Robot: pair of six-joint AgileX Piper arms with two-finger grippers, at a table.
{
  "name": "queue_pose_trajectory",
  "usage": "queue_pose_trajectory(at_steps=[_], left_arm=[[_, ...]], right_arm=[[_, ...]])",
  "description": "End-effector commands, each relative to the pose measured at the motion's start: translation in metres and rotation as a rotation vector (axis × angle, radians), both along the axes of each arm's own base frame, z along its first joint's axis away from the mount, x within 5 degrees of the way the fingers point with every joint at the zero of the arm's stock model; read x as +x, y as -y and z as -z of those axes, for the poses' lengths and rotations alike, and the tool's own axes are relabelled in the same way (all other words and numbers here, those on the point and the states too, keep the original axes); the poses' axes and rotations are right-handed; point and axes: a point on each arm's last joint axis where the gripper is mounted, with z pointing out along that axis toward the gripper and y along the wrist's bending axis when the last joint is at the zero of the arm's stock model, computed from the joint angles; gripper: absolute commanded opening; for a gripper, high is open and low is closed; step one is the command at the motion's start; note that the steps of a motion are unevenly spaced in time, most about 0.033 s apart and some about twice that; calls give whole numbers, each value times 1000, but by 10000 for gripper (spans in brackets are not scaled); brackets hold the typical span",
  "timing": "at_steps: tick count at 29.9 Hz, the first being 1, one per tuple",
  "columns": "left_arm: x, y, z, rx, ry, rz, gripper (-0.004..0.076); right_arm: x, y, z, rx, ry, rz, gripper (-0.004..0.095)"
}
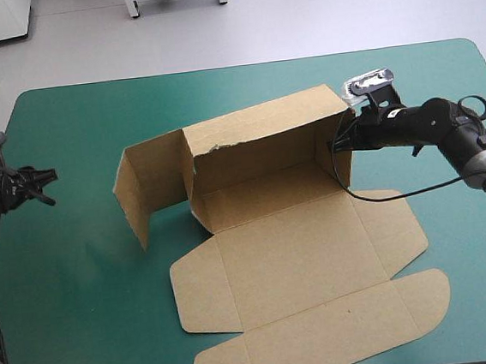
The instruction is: Fold the box
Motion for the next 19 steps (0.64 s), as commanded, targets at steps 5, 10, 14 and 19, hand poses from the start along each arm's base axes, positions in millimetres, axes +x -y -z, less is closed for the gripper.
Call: queue_pose_trajectory(at_steps=[5,10,14,19], left_arm=[[-12,4,14,-2,5,19,438],[-12,4,13,-4,12,19,438],[-12,4,14,-17,15,16,438],[-12,8,15,-37,8,52,438]], right_arm=[[-15,9,-71,-24,-18,51,-16],[-26,16,-94,-129,-126,57,-17],[-26,18,-101,-152,-171,71,-17],[-9,16,-84,-135,-237,94,-17]])
